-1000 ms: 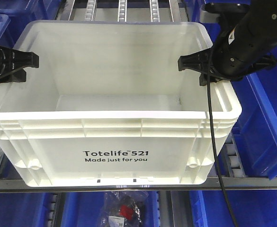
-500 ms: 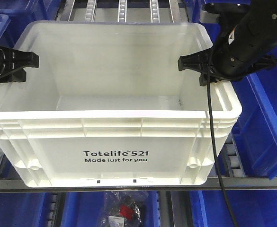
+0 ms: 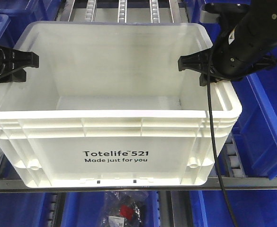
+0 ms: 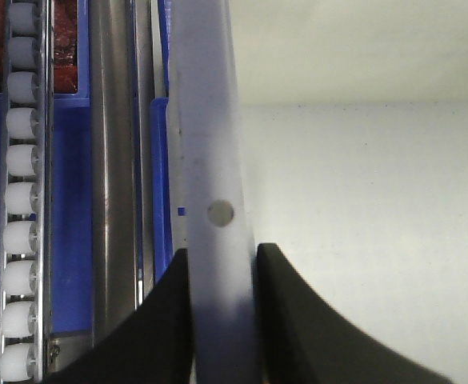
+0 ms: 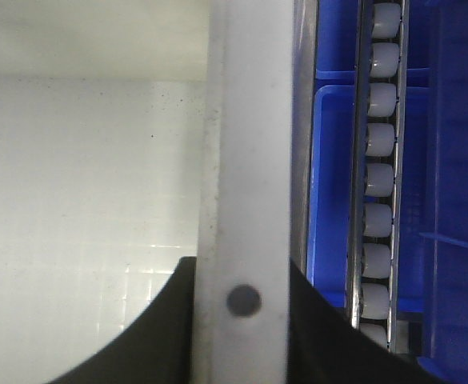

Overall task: Move bin from left to right shelf
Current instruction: 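Lift the crate and pull it toward the robot off the rollers, then hold the crate with both grippers while the base backs away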

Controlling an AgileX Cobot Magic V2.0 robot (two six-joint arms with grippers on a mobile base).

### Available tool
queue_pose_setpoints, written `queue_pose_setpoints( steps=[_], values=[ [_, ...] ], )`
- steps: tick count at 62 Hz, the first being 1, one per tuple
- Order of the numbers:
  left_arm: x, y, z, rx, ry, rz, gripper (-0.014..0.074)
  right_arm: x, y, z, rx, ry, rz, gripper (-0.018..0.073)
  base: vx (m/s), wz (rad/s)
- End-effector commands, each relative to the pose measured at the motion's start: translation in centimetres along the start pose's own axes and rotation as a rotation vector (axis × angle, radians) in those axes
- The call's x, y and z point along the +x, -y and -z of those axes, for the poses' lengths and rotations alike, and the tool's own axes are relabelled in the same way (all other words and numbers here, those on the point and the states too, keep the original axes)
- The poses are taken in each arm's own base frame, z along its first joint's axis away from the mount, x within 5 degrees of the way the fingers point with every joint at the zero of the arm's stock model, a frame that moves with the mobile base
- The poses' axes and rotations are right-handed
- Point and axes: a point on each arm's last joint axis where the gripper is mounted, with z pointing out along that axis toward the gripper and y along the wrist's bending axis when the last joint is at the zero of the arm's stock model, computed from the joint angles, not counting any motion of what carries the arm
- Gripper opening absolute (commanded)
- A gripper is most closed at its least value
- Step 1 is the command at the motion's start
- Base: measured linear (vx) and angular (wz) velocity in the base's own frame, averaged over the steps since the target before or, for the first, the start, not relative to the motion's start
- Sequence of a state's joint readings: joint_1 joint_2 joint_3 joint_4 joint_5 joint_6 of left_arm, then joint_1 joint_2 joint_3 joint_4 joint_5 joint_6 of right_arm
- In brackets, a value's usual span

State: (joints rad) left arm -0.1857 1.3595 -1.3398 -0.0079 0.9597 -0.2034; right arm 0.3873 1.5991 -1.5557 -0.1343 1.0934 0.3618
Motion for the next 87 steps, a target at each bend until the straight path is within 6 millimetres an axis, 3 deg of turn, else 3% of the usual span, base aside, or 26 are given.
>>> queue_pose_setpoints(
  steps=[1,87],
  values=[
    [-1.48,0.1,2.8,0.012,0.176,-0.03,-0.0007,-1.38,0.78,3.56,0.004,0.192,0.016,0.0022,0.0,0.0],
    [-1.48,0.1,2.8,0.012,0.176,-0.03,-0.0007,-1.4,0.77,3.57,0.004,0.194,0.016,0.0022,-0.02,0.0]
  ],
)
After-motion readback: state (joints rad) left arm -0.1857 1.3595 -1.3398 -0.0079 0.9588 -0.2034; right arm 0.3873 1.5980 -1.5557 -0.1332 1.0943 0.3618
